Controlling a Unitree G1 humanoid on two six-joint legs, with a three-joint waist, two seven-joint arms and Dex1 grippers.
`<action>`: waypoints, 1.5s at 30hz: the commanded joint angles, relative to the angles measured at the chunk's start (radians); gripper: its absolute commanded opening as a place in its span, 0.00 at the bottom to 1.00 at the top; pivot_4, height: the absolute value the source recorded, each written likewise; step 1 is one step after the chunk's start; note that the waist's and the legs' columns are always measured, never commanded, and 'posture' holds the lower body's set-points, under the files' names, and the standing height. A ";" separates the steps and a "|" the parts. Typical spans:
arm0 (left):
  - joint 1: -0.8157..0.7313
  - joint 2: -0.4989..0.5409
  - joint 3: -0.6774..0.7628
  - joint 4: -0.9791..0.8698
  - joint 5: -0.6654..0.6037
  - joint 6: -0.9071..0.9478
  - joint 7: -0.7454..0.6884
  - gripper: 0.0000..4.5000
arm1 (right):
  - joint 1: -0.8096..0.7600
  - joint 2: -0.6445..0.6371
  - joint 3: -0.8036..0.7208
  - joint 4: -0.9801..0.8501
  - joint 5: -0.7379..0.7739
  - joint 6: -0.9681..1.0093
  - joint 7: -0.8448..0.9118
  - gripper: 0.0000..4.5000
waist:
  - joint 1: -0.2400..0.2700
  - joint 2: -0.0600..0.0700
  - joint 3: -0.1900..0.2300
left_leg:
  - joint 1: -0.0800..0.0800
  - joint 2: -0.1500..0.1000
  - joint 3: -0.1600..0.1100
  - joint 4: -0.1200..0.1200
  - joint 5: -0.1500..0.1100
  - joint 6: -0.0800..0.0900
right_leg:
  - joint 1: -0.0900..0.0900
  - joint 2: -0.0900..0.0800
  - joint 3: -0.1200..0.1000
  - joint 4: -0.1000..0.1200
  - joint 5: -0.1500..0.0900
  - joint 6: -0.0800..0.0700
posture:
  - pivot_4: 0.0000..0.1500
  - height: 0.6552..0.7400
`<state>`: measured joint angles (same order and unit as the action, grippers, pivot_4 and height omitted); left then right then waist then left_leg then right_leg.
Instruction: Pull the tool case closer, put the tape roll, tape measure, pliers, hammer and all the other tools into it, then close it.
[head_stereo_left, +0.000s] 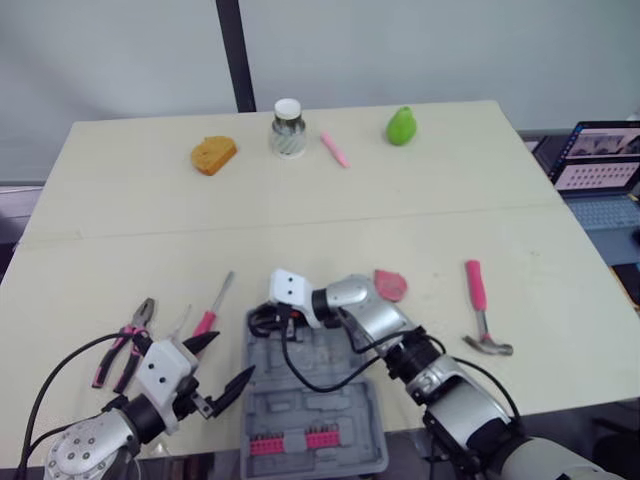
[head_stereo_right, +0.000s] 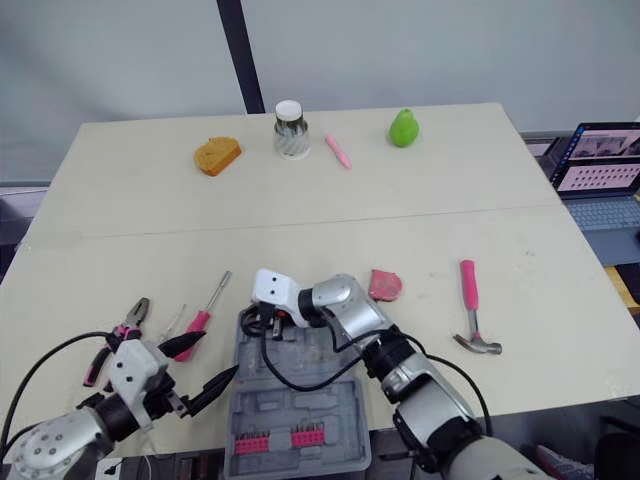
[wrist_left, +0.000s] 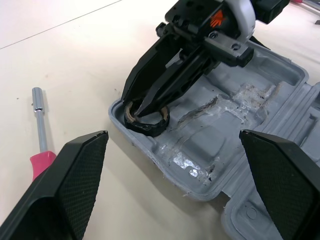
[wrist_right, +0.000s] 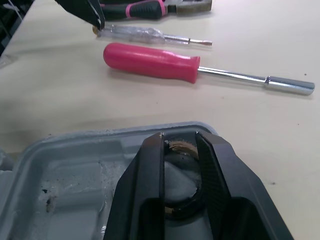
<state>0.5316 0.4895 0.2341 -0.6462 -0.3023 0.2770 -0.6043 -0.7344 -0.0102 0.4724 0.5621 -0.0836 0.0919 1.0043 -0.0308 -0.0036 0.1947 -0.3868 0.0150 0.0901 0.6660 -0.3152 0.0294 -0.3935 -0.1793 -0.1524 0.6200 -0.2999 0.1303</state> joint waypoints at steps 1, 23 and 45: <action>0.013 0.004 0.006 -0.009 -0.003 -0.004 0.001 1.00 | -0.014 0.019 0.008 0.017 -0.008 -0.035 -0.012 0.24 | 0.000 0.000 0.000 | 0.000 0.000 0.000 0.000 0.000 0.000 | 0.000 0.000 0.000 0.000 0.000 0.000 | 1.00 1.00; 0.012 0.003 0.006 -0.016 -0.003 0.004 0.008 1.00 | -0.009 0.002 0.072 0.105 -0.121 -0.108 -0.046 0.24 | -0.001 -0.001 0.000 | 0.001 0.001 0.000 0.000 0.000 0.000 | 0.000 0.000 0.000 0.000 0.000 0.000 | 1.00 1.00; -0.211 0.237 0.423 0.486 -0.170 0.035 -0.163 1.00 | 0.417 -0.730 -0.643 -0.507 0.455 0.343 0.168 0.99 | 0.012 -0.002 -0.001 | 0.000 0.000 0.004 0.000 -0.002 0.002 | 0.001 0.000 -0.003 -0.003 0.000 0.000 | 1.00 1.00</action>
<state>0.3202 0.7094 0.6143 -0.1841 -0.4678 0.3393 -0.7450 -0.3322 -0.7109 -0.1246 0.0636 0.3449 0.4497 1.1530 -0.0185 -0.0056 0.1936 -0.3862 0.0147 0.0944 0.6663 -0.3169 0.0310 -0.3926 -0.1797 -0.1557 0.6172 -0.2999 0.1305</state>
